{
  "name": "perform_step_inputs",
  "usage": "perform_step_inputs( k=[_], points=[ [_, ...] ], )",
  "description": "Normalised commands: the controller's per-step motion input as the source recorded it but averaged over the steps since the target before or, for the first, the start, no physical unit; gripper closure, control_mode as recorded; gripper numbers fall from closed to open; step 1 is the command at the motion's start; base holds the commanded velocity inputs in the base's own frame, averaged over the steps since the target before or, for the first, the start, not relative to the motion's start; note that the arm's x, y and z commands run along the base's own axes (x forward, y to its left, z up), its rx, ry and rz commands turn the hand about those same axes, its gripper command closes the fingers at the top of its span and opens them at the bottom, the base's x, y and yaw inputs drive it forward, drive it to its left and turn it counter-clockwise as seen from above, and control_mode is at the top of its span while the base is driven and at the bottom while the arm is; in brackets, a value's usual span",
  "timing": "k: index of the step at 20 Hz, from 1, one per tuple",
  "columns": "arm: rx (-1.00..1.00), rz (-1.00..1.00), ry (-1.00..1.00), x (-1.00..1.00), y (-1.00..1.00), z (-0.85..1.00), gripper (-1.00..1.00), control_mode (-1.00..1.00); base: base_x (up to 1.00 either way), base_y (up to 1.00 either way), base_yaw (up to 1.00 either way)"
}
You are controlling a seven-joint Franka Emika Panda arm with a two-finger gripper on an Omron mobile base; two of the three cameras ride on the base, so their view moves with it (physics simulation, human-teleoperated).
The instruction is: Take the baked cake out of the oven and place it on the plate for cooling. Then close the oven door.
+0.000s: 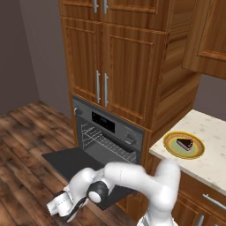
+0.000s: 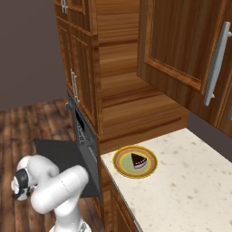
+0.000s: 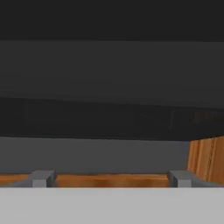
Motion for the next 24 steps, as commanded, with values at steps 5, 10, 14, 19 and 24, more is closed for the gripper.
perform_step_inputs(
  k=[5, 10, 14, 19, 24],
  points=[
    [-0.04, -0.01, 0.00, 0.62, -0.43, 0.00, -1.00, -1.00, 0.00, 0.00, 0.00],
    [-0.01, -0.03, -0.02, 0.47, -0.84, 0.43, -1.00, -1.00, 0.00, 0.00, 0.00],
    [0.00, -0.04, -0.12, 0.12, -0.89, 0.73, -1.00, -1.00, 0.00, 0.00, 0.00],
    [0.00, -0.04, -0.13, -0.05, -0.69, 0.98, -1.00, -1.00, 0.00, 0.00, 0.00],
    [0.00, -0.01, -0.03, 0.00, -0.79, 1.00, -1.00, -1.00, 0.00, 0.00, 0.00]
  ],
)
